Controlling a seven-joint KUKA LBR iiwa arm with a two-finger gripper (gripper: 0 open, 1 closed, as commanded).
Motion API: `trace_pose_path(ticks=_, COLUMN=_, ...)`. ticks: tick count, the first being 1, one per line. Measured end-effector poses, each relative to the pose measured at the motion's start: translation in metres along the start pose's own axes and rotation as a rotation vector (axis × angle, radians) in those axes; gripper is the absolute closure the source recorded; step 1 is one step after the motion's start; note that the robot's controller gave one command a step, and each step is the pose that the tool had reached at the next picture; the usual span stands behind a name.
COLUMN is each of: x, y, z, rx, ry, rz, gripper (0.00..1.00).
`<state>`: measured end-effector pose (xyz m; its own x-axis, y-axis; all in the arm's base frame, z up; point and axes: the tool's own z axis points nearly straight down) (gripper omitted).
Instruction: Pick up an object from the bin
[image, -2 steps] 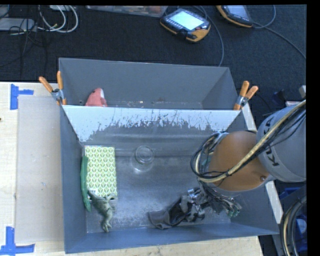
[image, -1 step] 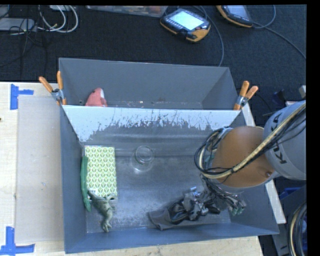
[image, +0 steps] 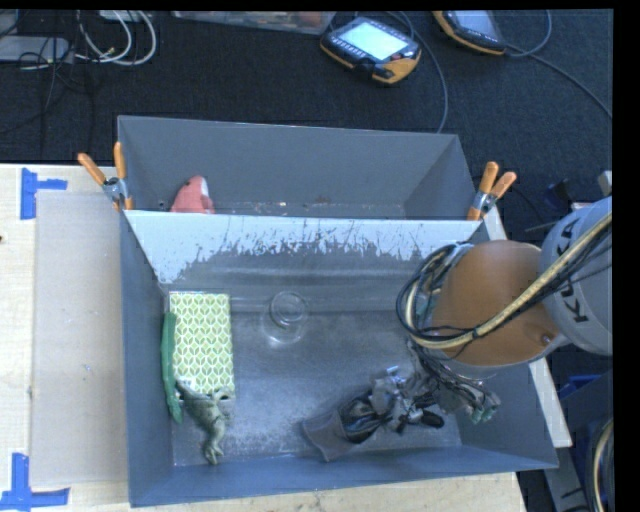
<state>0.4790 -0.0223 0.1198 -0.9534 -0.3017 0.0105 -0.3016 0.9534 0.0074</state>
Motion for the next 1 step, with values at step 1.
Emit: trace_pose_path(ticks=1, x=-0.0009, y=-0.0003, z=-0.0204, rx=0.002, ry=-0.004, rz=0.0, gripper=1.0)
